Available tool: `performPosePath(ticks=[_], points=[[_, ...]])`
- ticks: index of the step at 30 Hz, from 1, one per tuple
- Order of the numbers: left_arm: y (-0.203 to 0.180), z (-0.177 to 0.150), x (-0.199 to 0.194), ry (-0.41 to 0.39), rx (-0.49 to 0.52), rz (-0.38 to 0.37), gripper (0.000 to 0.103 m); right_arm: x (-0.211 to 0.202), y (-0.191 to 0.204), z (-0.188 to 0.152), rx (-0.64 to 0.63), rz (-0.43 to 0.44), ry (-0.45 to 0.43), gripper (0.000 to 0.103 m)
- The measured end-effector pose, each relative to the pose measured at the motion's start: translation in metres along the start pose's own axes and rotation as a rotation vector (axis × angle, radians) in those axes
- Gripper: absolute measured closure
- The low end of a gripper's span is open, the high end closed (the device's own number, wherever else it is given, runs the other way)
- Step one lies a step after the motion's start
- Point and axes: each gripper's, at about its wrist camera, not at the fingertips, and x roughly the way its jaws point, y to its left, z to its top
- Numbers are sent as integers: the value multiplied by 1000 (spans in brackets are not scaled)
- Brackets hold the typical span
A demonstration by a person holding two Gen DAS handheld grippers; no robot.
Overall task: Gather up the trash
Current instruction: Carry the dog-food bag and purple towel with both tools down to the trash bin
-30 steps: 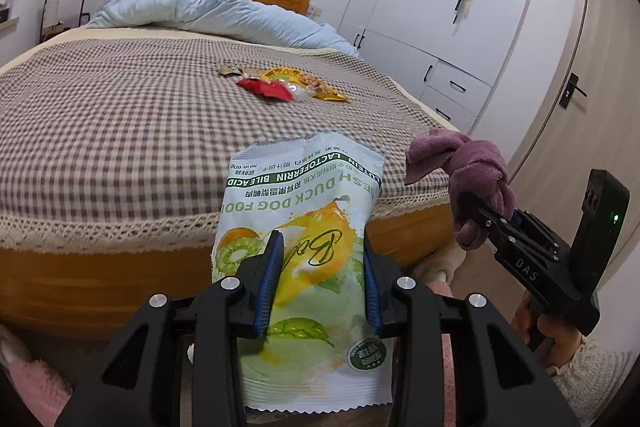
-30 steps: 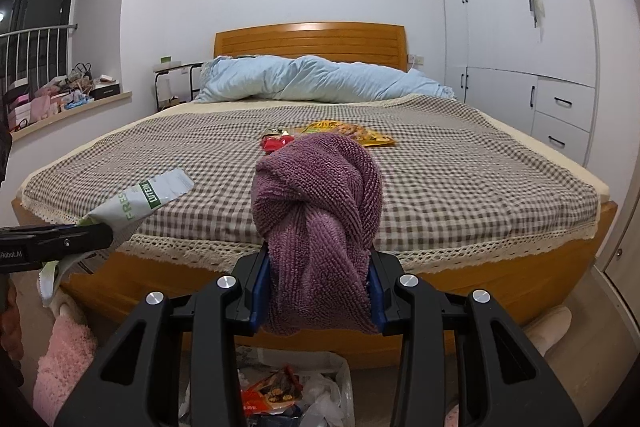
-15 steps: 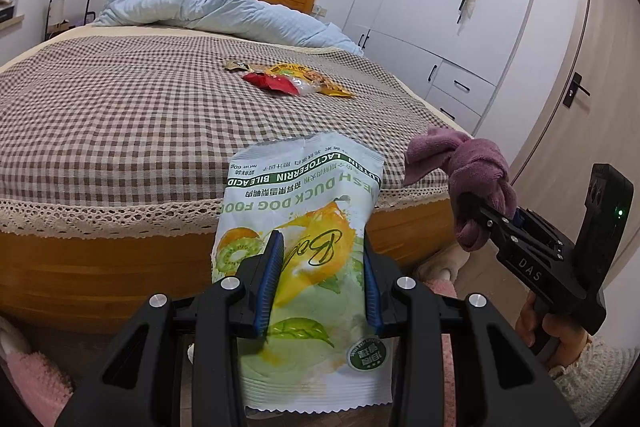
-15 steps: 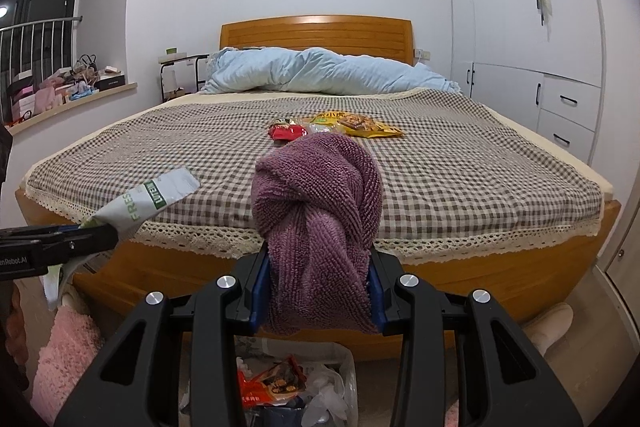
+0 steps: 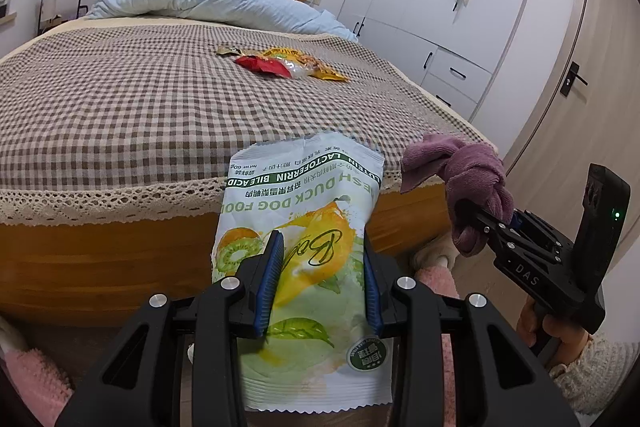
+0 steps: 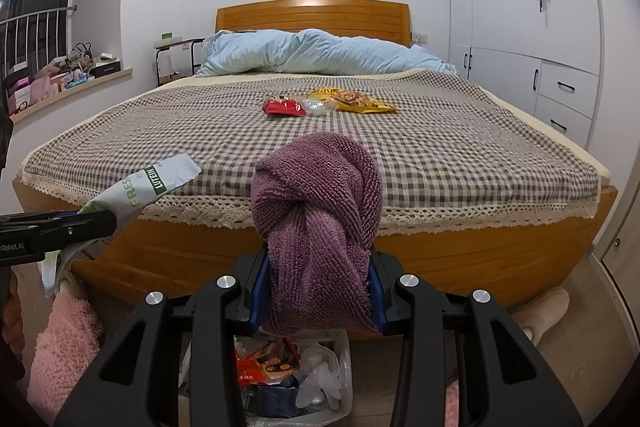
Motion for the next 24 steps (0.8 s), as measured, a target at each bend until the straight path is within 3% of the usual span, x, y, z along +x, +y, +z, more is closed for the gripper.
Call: performPosePath(ticks=[24], points=[[-3,-20,25,77,6,0,69,14,4,-21,-17,26,83,64]])
